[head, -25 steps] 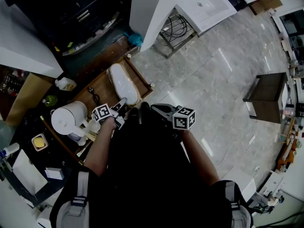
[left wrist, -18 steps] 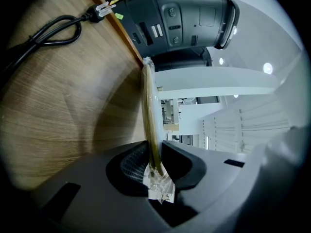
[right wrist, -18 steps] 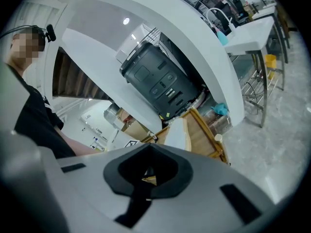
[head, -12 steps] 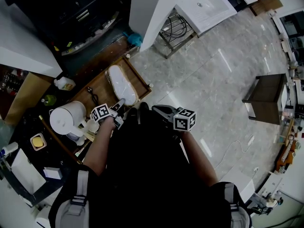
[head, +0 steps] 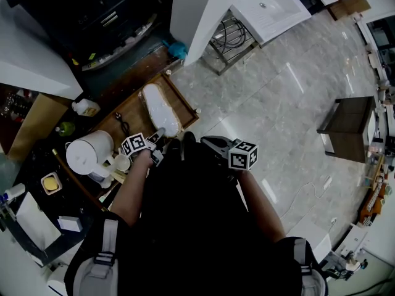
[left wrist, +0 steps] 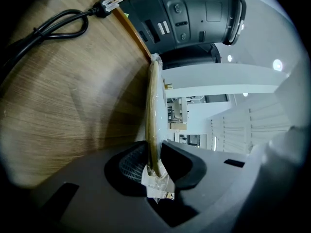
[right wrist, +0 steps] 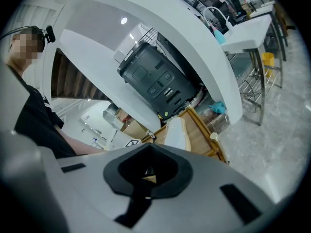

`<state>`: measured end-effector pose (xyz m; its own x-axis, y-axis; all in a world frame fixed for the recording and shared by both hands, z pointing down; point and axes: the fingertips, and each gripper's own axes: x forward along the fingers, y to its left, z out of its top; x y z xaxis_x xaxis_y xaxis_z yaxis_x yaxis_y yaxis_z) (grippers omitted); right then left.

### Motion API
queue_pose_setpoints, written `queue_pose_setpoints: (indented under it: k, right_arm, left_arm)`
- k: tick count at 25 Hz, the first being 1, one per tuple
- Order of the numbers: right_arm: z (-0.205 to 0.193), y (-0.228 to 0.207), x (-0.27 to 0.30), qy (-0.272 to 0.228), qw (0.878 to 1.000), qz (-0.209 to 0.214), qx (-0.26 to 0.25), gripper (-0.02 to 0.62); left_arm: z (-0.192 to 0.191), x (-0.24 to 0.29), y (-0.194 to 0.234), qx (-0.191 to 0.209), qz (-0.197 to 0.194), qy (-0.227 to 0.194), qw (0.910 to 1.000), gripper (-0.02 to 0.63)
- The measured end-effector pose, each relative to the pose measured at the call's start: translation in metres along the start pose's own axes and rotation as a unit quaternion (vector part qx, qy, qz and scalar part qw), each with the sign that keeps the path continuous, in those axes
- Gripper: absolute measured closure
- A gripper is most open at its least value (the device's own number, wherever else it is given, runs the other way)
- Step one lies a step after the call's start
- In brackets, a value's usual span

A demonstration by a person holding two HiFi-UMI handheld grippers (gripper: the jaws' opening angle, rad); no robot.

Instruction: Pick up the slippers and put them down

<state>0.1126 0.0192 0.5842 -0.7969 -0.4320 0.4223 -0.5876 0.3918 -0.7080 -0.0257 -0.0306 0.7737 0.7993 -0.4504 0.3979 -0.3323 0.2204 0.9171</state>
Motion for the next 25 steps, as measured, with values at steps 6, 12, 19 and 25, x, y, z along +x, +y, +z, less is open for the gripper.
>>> queue_pose_setpoints:
  k: [6, 12, 19, 25]
  right_arm:
    - [0.000, -0.004, 0.001, -0.002, 1.000, -0.001, 0.000, 0.588]
    - [0.007, -0.007, -0.001, -0.002, 1.000, 0.002, -0.001, 0.588]
    - [0.012, -0.009, 0.001, -0.007, 1.000, 0.010, 0.000, 0.588]
    - [0.014, -0.008, 0.004, -0.009, 1.000, 0.016, 0.000, 0.588]
  left_arm:
    - [0.000, 0.002, 0.005, 0.009, 0.016, 0.007, 0.9998, 0.509]
    - [-0.002, 0.007, 0.003, 0.026, 0.031, 0.020, 0.9990, 0.406]
    - [-0.003, 0.006, 0.003, 0.044, 0.046, 0.036, 0.9974, 0.340]
    - [-0.003, 0.007, 0.003, 0.065, 0.069, 0.051, 0.9942, 0.277]
